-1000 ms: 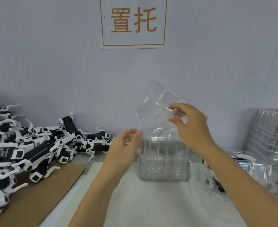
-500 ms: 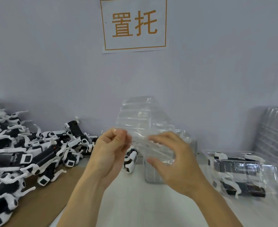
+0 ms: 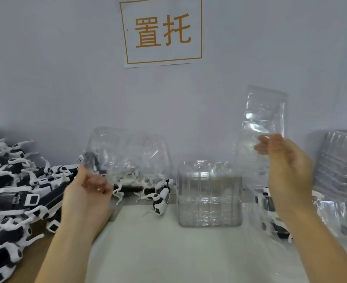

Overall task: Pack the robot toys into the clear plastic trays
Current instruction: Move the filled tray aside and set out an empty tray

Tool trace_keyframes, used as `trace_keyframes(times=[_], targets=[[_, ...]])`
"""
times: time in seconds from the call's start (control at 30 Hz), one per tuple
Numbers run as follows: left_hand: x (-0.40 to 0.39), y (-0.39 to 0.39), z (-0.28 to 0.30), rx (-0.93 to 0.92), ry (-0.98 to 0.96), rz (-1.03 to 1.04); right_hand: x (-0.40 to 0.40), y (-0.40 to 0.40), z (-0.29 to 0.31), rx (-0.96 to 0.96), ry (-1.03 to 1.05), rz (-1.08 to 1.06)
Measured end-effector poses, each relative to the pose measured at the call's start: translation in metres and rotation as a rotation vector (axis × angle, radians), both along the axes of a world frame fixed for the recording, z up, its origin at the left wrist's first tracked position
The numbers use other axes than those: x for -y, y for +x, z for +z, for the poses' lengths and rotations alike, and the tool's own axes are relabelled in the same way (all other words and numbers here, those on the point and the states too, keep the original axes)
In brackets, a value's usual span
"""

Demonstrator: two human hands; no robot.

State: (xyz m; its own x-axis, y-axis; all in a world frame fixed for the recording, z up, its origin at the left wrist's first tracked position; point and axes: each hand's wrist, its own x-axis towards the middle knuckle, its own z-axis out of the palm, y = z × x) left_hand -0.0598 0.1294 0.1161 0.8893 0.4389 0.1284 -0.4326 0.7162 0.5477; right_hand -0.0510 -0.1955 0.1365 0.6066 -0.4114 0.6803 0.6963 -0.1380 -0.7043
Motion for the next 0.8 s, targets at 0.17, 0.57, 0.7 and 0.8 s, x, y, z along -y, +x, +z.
trace_keyframes(times=[0.17, 0.57, 0.7, 0.8], targets=[[-0.017, 0.006, -0.02, -0.076, -0.238, -0.067, -0.013, 0.022, 0.002, -0.093, -0.414, -0.14], [0.007, 0.009, -0.015, -0.058, -0.264, -0.207, -0.063, 0.026, 0.005, -0.261, -0.545, 0.235], [0.033, 0.016, -0.017, -0.076, -0.025, -0.337, -0.066, 0.007, -0.009, -0.408, -0.342, 0.494], [0.05, 0.018, -0.023, -0.106, 0.237, -0.445, -0.055, 0.008, -0.013, -0.411, -0.326, 0.244]])
